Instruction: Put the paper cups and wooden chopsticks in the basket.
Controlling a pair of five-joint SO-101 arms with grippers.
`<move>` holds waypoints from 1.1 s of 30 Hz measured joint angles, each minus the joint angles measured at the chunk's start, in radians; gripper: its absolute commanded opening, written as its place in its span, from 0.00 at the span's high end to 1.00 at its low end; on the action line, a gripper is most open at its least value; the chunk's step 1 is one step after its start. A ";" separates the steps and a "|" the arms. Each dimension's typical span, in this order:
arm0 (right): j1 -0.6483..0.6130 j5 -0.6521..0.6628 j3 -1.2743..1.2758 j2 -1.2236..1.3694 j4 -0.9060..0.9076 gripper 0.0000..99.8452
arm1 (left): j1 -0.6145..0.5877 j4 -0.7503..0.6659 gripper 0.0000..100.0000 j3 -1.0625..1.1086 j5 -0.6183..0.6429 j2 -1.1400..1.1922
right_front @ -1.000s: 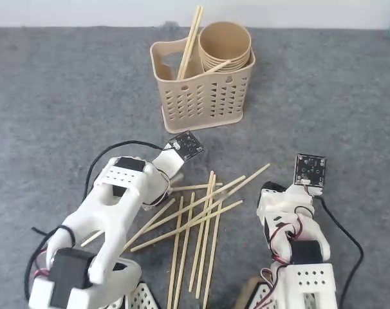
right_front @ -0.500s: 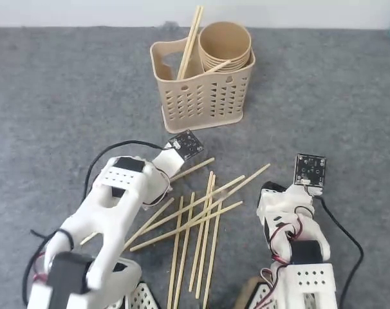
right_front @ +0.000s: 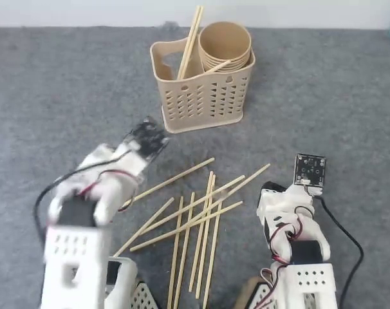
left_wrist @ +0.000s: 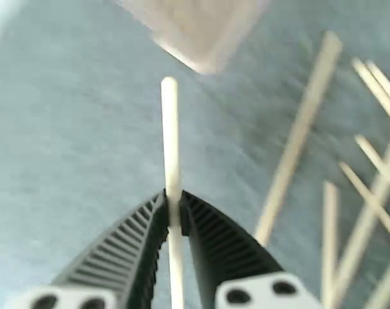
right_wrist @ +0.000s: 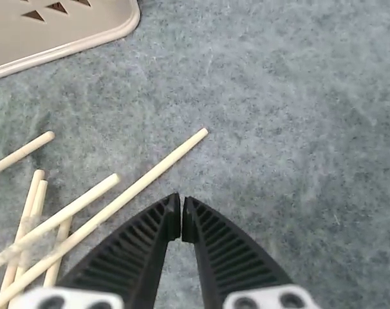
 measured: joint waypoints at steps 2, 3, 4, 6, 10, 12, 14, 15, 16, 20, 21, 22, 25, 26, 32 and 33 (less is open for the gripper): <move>0.000 0.000 0.000 0.000 0.000 0.97 | -0.017 0.003 0.99 0.000 0.017 -0.140; 0.000 0.000 0.000 0.000 0.000 0.97 | -0.023 0.003 0.99 0.000 0.046 -0.209; 0.000 0.000 0.000 0.000 0.000 0.97 | -0.025 0.003 0.99 0.000 0.084 -0.281; 0.000 0.000 0.000 0.000 0.000 0.97 | -0.026 -0.012 0.99 0.000 0.176 -0.414; 0.000 0.000 0.000 0.000 0.018 0.97 | -0.028 -0.114 0.99 0.020 0.404 -0.626; 0.000 0.000 0.000 0.000 0.028 0.97 | -0.026 -0.176 0.99 0.034 0.516 -0.677; 0.000 0.000 0.000 0.000 0.028 0.97 | -0.048 -0.253 0.99 0.048 0.597 -0.683; 0.000 0.000 0.000 -0.003 0.031 0.97 | -0.064 -0.298 0.99 0.058 0.634 -0.683; 0.000 0.000 0.000 -0.003 0.031 0.97 | -0.081 -0.351 0.99 0.072 0.675 -0.681; 0.000 0.000 0.000 -0.003 0.031 0.97 | -0.109 -0.628 0.99 0.160 0.850 -0.658; 0.000 0.000 0.000 -0.003 0.031 0.97 | -0.109 -0.707 0.99 0.192 0.891 -0.641; 0.000 0.000 0.000 -0.003 0.031 0.97 | -0.109 -0.795 0.99 0.226 0.930 -0.624; 0.000 0.000 0.000 -0.003 0.031 0.97 | -0.107 -1.079 0.99 0.322 1.000 -0.562; 0.000 0.000 0.000 -0.003 0.031 0.97 | -0.107 -1.177 0.99 0.345 1.011 -0.534; 0.000 0.000 0.000 -0.005 0.031 0.97 | -0.028 -1.545 0.99 0.328 1.016 -0.333; 0.000 0.000 0.000 -0.005 0.031 0.97 | -0.011 -1.556 0.99 0.301 1.016 -0.287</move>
